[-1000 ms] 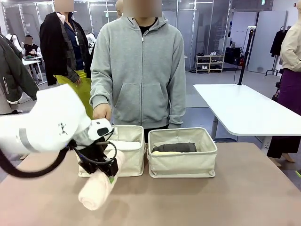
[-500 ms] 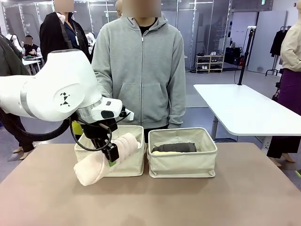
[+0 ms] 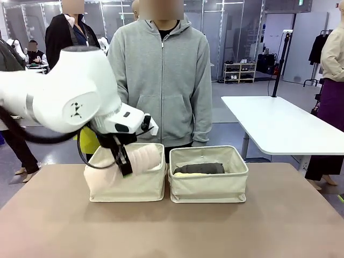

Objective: Divide the towels into two baskets.
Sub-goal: Pick up one hotel-folded towel from the bottom of the table and place it in the Fabric basket indicated by the person.

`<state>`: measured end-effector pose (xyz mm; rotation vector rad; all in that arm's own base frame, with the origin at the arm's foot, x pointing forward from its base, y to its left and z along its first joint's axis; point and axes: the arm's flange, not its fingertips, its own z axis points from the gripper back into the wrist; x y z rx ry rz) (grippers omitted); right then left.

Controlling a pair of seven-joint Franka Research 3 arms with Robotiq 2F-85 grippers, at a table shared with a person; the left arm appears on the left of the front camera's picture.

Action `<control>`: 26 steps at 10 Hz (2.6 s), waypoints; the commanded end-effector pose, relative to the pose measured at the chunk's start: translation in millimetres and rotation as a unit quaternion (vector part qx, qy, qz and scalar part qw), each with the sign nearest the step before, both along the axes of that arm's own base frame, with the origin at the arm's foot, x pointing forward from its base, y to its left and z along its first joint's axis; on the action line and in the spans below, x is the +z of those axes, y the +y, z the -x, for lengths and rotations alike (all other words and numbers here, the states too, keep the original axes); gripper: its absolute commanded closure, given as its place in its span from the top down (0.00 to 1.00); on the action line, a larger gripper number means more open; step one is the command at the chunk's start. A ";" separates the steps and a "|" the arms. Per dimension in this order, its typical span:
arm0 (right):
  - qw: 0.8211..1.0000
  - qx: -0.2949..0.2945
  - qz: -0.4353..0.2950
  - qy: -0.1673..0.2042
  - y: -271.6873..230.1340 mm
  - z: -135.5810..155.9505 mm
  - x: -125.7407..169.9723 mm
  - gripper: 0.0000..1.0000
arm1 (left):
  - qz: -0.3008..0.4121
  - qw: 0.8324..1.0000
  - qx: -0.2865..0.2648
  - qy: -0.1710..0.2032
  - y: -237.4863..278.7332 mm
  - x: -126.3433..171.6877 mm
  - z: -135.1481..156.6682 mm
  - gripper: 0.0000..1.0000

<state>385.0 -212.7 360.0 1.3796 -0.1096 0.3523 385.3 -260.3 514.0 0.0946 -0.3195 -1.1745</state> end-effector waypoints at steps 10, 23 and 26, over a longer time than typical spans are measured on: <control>1.000 0.000 0.003 -0.009 2.8 1.9 1.0 0.80 | -0.090 0.973 -0.211 0.010 29.6 -63.6 -196.4 0.51; 1.000 0.000 0.003 -0.009 2.8 1.9 1.0 0.80 | -0.083 0.977 -0.198 0.009 31.1 -67.4 -196.1 1.00; 1.000 0.000 0.003 -0.009 2.8 1.9 1.0 0.80 | 0.001 0.987 -0.161 0.016 47.2 -36.4 -185.5 1.00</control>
